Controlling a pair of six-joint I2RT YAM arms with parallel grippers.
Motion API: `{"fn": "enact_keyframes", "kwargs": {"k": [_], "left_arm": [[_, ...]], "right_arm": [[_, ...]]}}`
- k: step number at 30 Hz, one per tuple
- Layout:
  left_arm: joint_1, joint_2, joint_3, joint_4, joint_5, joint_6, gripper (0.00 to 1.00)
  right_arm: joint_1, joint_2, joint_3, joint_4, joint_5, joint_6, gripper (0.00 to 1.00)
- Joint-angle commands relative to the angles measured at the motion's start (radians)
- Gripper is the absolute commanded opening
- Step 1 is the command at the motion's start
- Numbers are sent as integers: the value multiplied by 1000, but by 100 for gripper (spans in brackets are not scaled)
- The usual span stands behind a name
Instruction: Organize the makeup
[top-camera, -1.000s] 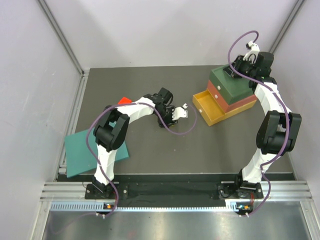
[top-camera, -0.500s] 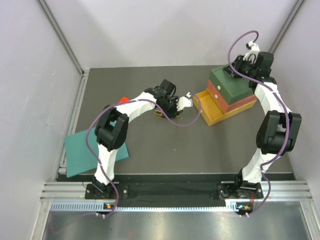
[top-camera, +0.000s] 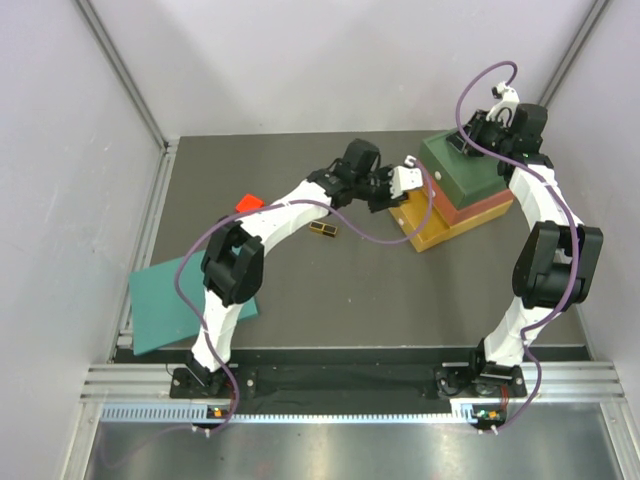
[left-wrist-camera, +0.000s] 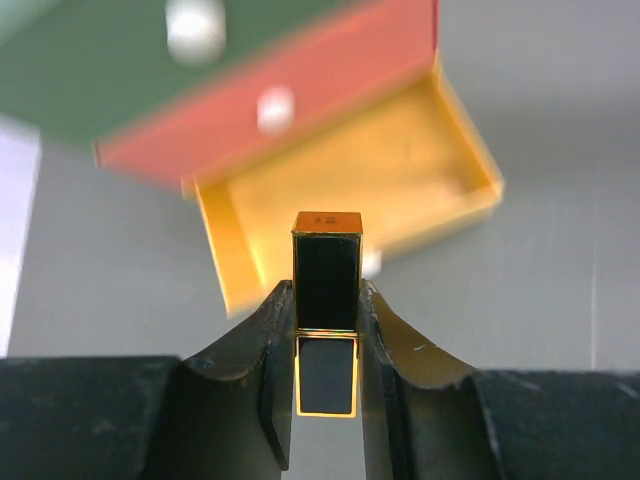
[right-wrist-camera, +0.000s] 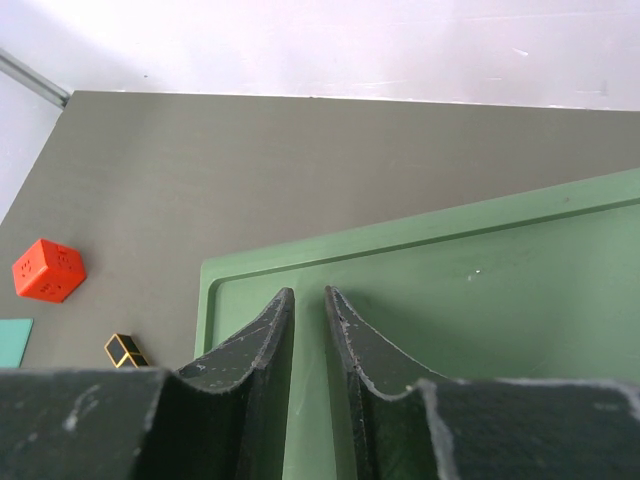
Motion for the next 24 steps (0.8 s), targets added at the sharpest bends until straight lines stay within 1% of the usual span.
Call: {"fn": "enact_keyframes", "kwargs": {"k": [1,7,8,9,10,11,13,17,18,21,22,23,24], "left_arm": [[-55,60,69,192,63,-76,0],[-91,115,104,261,77,-110,1],[-96,120,102,278,79,-113,12],[-101,127,104,284,79,-116,18],[-104,132,104,294,79,-116,21],[-104,140,104,309,77,-119,32],[-110,151,109,317,71,-123,47],[-113,174,115,324,65,-119,52],[-117,177,115,326,50,-115,66],[-118,177,115,327,36,-103,71],[-118,174,115,327,21,-100,78],[-119,166,115,327,11,-98,82],[-118,160,113,323,-1,-93,83]], "right_arm": [[-6,127,-113,-420,69,-28,21],[-4,125,-113,-422,69,-28,21],[-5,125,-113,-422,67,-28,21],[-6,125,-113,-420,66,-28,21],[-6,124,-115,-420,67,-26,21],[-6,124,-116,-419,66,-28,21],[-5,124,-118,-417,64,-26,21],[-6,121,-118,-417,63,-25,21],[-6,121,-118,-419,64,-25,21],[-6,116,-122,-415,63,-25,21],[-6,116,-124,-415,63,-25,21],[-4,115,-125,-412,63,-23,21],[-5,114,-127,-412,64,-23,21]]}}
